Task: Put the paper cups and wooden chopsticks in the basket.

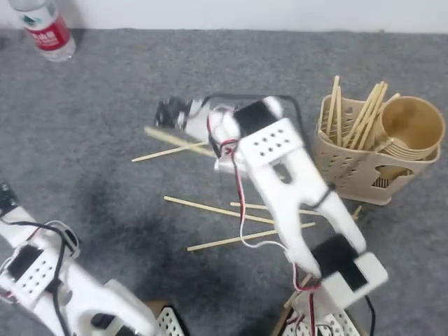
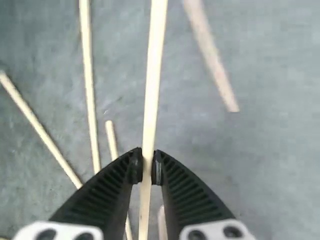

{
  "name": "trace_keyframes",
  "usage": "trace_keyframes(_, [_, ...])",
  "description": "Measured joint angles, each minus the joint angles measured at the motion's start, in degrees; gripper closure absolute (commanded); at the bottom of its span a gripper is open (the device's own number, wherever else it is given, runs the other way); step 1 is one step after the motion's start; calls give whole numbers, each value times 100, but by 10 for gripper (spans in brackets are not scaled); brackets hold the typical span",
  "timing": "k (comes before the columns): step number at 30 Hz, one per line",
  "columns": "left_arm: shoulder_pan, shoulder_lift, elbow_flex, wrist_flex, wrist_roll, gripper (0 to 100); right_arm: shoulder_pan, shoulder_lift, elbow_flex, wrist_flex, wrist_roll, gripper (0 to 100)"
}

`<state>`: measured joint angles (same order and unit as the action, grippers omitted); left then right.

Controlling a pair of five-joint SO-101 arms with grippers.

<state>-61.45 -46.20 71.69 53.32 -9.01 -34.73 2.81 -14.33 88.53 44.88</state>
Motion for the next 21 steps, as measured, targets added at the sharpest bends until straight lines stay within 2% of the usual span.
trace_keyframes(5, [0,0,0,-35,0,804,492,-422,-1714,686,-677,991])
trace_keyframes(12, [0,0,88,-35,0,804,2391,-782,-3798,844,-1996,991])
trace_keyframes(15, [0,0,88,-35,0,804,2919,-1090,-3982,1046,-2295,991])
trace_keyframes(21, [0,0,88,-35,0,804,3068,-1969,-3305,1222,-2655,991])
